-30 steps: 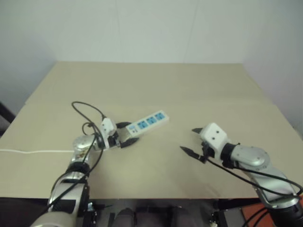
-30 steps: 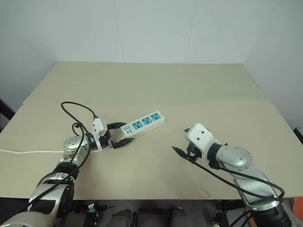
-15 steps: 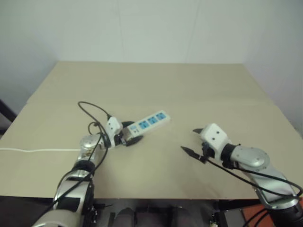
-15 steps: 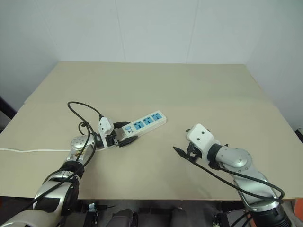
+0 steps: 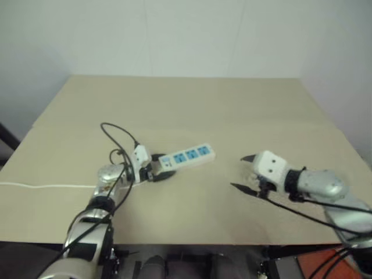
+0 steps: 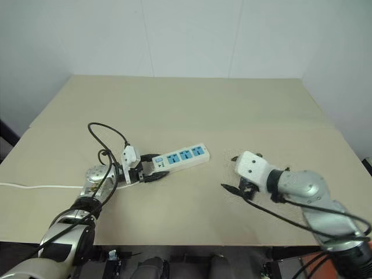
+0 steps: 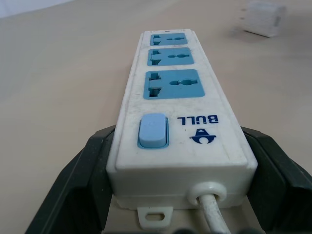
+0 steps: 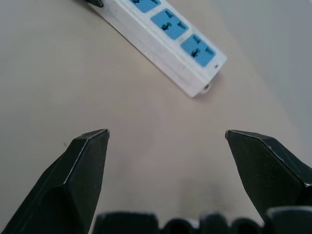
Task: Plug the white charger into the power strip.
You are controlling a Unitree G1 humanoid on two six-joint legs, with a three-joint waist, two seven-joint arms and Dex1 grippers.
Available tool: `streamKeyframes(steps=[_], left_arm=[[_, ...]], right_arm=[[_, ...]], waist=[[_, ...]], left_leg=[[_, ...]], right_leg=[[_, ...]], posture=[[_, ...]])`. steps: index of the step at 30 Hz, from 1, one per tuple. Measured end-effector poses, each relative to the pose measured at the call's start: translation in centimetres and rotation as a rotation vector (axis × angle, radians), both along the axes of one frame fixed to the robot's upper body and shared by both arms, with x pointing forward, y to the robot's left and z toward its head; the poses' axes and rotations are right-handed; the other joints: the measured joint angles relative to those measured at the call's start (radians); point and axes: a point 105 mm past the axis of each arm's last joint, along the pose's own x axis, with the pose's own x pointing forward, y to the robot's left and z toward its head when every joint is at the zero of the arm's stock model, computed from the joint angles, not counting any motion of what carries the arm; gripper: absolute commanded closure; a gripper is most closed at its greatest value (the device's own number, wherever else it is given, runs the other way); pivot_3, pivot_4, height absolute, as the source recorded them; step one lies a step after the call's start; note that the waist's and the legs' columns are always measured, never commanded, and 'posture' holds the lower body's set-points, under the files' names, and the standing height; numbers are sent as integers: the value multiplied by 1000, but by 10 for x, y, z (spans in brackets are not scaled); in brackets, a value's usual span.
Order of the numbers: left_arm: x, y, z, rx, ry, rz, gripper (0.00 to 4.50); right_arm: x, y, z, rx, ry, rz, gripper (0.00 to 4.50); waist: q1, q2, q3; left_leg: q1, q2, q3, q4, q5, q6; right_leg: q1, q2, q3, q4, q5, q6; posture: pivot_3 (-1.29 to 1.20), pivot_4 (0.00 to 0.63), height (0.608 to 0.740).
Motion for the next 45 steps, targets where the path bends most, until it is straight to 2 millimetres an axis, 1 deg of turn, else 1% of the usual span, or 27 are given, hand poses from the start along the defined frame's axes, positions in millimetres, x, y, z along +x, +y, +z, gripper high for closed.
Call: streamKeyframes(steps=[3, 6, 8, 12, 14, 17, 22, 28, 35, 43, 45], left_arm=[[-6, -1, 0, 16, 11, -56, 1192], [-11, -1, 1, 29, 9, -96, 1192], [-14, -7, 1, 31, 7, -126, 1192], [-19, -19, -4, 10, 10, -149, 1192], [-22, -24, -5, 4, 7, -161, 1192], [-23, -24, -5, -2, 11, -154, 1192], [-24, -18, -4, 9, 15, -146, 1192], [-23, -3, -1, 30, 19, -126, 1192], [-23, -2, -1, 30, 19, -122, 1192], [-24, -1, -1, 29, 15, -114, 1192], [-24, -1, -2, 28, 14, -110, 1192]], right_arm=[[6, -22, 10, -179, -10, 98, 0], [13, -29, 14, -355, -2, 244, 0], [16, -31, 12, -465, 10, 341, 0], [22, -21, -1, -625, 24, 528, 0], [24, -19, -9, -688, 29, 592, 0], [29, -18, -17, -774, 23, 658, 0], [37, -16, -26, -874, -5, 737, 0], [40, -17, -35, -930, 2, 794, 0], [52, -10, -32, -971, -43, 817, 0], [61, -11, -33, -1038, -64, 860, 0], [63, -10, -32, -1041, -77, 871, 382]], waist=[[-2, 0, 0], [-14, 0, 0], [-19, 0, 0], [-20, 0, 0], [-18, 0, 0], [-16, 0, 0], [-19, 0, 0], [-24, 0, 0], [-23, 1, 0], [-24, 1, 1], [-24, 1, 1]], left_leg=[[1, 0, 0, 0, 0, 0], [1, 0, 1, 0, 0, 0], [0, 0, 1, 0, 0, 0], [0, 0, 1, 0, 0, 0], [-1, 0, 1, 0, 0, 0], [-1, 0, 1, 0, 0, 0], [-1, 0, 1, 0, 0, 0], [0, 0, 1, 0, 0, 0], [0, 0, 1, 0, 0, 0], [0, 0, 1, 0, 0, 0], [0, 0, 2, 0, 0, 0]], right_leg=[[0, 0, 0, 0, 0, 0], [0, 0, 1, 0, 0, 0], [0, 0, 1, 0, 0, 0], [-1, 0, 1, 0, 0, 0], [-1, 0, 1, 0, 0, 0], [-2, 0, 1, 0, 0, 0], [-2, 0, 1, 0, 0, 0], [-2, 0, 2, 1, 0, 0], [-2, 0, 2, 1, 0, 0], [-2, 0, 2, 1, 0, 0], [-2, 0, 2, 1, 0, 0]], posture=[[0, 150, 740], [0, 150, 740], [0, 150, 740], [0, 150, 740], [0, 150, 740], [0, 150, 740], [0, 150, 740], [0, 150, 740], [0, 150, 740], [0, 150, 740], [0, 150, 740]])
